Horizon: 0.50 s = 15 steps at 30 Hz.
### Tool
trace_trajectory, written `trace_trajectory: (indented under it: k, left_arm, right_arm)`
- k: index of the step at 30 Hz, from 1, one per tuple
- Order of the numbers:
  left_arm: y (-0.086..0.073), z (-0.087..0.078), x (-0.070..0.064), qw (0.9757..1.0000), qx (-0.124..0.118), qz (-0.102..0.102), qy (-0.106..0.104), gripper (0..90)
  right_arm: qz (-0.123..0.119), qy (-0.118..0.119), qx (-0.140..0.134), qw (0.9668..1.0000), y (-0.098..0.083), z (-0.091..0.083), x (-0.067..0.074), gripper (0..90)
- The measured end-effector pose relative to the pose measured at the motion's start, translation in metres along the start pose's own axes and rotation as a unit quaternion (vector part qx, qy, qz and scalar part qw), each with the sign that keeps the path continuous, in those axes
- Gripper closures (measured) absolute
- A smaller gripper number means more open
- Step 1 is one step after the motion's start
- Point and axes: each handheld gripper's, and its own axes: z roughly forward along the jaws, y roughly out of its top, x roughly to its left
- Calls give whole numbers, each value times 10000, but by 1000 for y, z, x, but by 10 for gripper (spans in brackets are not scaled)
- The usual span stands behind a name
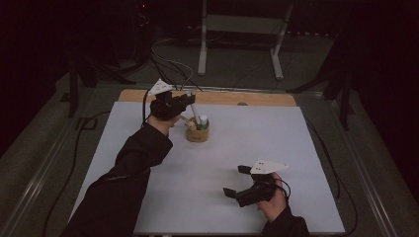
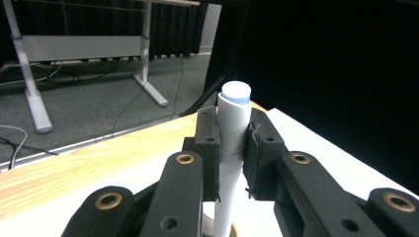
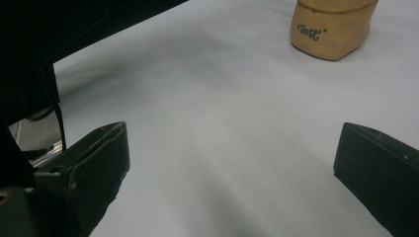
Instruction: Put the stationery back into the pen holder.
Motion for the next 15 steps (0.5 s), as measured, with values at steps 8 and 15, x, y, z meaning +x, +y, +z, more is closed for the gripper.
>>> trace_trajectory:
  k: [8, 15]
  left_arm:
    - [-5, 11, 6, 9998, 41, 23, 181, 793]
    - [-9, 19, 10, 9995, 76, 60, 307, 792]
  right_arm:
    - [-6, 16, -2, 10000, 0, 0, 0, 7]
    - [-9, 29, -12, 10000, 0, -1, 0, 7]
